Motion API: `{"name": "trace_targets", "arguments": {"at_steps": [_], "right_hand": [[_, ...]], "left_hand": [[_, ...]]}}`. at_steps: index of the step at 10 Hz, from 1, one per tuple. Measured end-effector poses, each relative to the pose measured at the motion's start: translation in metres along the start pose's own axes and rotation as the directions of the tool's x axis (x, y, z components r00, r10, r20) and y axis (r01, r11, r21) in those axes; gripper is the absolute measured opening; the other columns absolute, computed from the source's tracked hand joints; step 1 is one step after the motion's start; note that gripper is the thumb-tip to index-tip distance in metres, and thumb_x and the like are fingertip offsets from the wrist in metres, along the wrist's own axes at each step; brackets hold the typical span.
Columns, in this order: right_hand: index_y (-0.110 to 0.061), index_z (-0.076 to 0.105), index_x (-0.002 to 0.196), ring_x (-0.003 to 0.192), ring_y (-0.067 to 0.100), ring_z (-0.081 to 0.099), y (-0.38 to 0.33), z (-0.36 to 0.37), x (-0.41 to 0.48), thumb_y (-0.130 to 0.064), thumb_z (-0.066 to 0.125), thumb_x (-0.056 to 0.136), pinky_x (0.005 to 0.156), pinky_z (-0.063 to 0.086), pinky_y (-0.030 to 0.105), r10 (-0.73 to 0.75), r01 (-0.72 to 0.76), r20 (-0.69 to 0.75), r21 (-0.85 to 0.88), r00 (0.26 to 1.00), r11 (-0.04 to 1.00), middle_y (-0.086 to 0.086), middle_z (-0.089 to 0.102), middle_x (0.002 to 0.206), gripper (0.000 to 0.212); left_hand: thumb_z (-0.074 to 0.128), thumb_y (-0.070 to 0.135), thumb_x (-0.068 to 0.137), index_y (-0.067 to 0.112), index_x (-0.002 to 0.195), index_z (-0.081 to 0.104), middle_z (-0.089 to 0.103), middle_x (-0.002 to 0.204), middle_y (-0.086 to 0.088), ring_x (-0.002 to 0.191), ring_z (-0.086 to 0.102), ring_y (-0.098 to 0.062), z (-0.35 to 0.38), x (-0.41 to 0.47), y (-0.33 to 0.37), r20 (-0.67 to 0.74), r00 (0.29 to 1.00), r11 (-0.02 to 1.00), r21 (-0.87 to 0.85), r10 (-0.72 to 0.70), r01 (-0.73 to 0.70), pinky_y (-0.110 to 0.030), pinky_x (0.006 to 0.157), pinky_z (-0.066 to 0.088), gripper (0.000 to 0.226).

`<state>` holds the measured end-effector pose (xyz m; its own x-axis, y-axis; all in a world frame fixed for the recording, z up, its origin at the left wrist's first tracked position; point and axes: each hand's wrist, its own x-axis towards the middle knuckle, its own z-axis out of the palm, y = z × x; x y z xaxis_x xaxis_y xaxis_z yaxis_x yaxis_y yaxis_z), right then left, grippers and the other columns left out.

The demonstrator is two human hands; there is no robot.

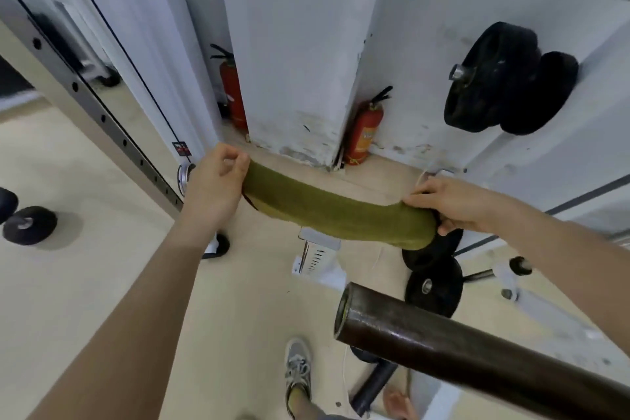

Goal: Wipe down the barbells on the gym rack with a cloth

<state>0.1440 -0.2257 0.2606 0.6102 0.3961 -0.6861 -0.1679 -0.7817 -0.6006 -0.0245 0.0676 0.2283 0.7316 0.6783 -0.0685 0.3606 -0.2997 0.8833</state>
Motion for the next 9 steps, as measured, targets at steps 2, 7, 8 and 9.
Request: {"name": "trace_targets", "arguments": {"at_steps": [2, 7, 8, 9], "right_hand": [[-0.008, 0.068, 0.099, 0.041, 0.003, 0.049, 0.015, 0.004, 0.036, -0.029, 0.060, 0.095, 0.041, 0.043, 0.021, 0.092, -0.094, 0.070, 0.026, 0.993, 0.995, -0.004, 0.054, 0.061, 0.023], [-0.025, 0.036, 0.145, 0.126, 0.025, 0.045, 0.060, 0.074, 0.143, -0.019, 0.059, 0.093, 0.099, 0.045, 0.038, 0.097, -0.101, -0.052, -0.090, 0.994, 0.991, 0.007, 0.036, 0.149, 0.057], [-0.014, 0.044, 0.140, 0.124, 0.024, 0.048, 0.061, 0.098, 0.140, -0.014, 0.053, 0.096, 0.103, 0.040, 0.034, 0.044, -0.013, 0.119, -0.254, 0.992, 0.967, 0.009, 0.047, 0.142, 0.045], [-0.013, 0.032, 0.147, 0.130, 0.024, 0.043, 0.061, 0.110, 0.136, -0.015, 0.051, 0.097, 0.102, 0.035, 0.026, 0.068, -0.008, 0.178, -0.316, 0.982, 0.949, 0.010, 0.040, 0.148, 0.054]], "left_hand": [[0.049, 0.036, 0.098, 0.020, 0.099, 0.058, 0.055, 0.074, 0.003, 0.065, 0.054, -0.017, 0.026, 0.021, -0.019, 0.034, 0.997, 0.997, 0.048, -0.065, 0.063, -0.028, 0.054, 0.039, 0.018], [0.044, 0.009, 0.082, 0.026, 0.131, 0.054, 0.041, 0.143, -0.003, 0.127, 0.042, -0.030, 0.163, 0.011, -0.127, 0.565, 0.824, 0.848, 0.419, 0.037, -0.325, -0.036, 0.092, 0.046, 0.052], [0.053, 0.013, 0.087, 0.030, 0.142, 0.039, 0.010, 0.159, -0.003, 0.143, 0.011, -0.029, 0.176, -0.013, -0.135, 0.667, 0.738, 0.711, 0.569, -0.107, -0.412, -0.041, 0.094, 0.048, 0.060], [0.056, 0.014, 0.087, 0.029, 0.144, 0.037, 0.010, 0.159, -0.004, 0.144, 0.012, -0.028, 0.174, -0.011, -0.131, 0.646, 0.758, 0.733, 0.559, -0.092, -0.388, -0.042, 0.099, 0.045, 0.061]]}}
